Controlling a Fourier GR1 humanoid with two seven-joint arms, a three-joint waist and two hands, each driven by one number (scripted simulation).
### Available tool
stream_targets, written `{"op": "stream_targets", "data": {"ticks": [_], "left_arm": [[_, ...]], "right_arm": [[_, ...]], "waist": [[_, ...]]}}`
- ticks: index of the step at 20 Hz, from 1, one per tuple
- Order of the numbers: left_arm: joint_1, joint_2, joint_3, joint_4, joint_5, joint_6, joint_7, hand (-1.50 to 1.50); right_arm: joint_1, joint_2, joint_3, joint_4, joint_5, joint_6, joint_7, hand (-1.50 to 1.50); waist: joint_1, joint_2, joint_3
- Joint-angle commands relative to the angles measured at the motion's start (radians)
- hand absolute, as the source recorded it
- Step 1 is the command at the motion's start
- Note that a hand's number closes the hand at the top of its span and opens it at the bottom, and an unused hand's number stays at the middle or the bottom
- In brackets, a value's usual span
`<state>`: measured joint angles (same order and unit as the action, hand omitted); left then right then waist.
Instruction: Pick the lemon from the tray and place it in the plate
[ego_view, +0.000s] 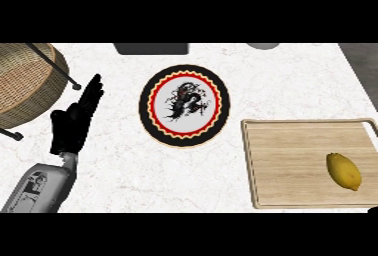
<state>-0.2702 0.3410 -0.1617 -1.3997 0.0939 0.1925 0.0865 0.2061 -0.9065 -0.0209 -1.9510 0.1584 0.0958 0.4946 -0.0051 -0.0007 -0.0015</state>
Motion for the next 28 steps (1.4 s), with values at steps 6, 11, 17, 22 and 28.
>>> {"op": "stream_targets", "data": {"ticks": [6, 11, 17, 22, 28], "left_arm": [[0.014, -0.014, 0.054, -0.037, -0.034, -0.041, 0.020, 0.00], [0.004, -0.090, 0.017, 0.008, -0.089, -0.009, -0.002, 0.00], [0.014, -0.065, 0.092, 0.054, -0.063, -0.088, -0.060, 0.00], [0.034, -0.066, 0.107, -0.008, -0.086, -0.099, -0.009, 0.00], [0.015, -0.107, 0.115, 0.010, -0.132, -0.092, -0.012, 0.00]], "right_arm": [[-0.110, 0.084, -0.016, 0.075, 0.019, 0.189, 0.088, -1.50], [-0.188, 0.107, 0.011, 0.272, 0.098, 0.239, 0.006, -1.50], [-0.229, 0.202, 0.062, 0.421, 0.229, 0.234, -0.065, -1.50], [-0.129, 0.221, 0.040, 0.394, 0.274, 0.260, -0.136, -1.50], [-0.243, 0.307, 0.051, 0.602, 0.397, 0.225, -0.199, -1.50]], "waist": [[0.006, 0.000, 0.001], [0.008, 0.003, 0.002], [0.007, 0.003, 0.002], [0.002, 0.000, 0.002], [0.008, 0.002, 0.002]]}}
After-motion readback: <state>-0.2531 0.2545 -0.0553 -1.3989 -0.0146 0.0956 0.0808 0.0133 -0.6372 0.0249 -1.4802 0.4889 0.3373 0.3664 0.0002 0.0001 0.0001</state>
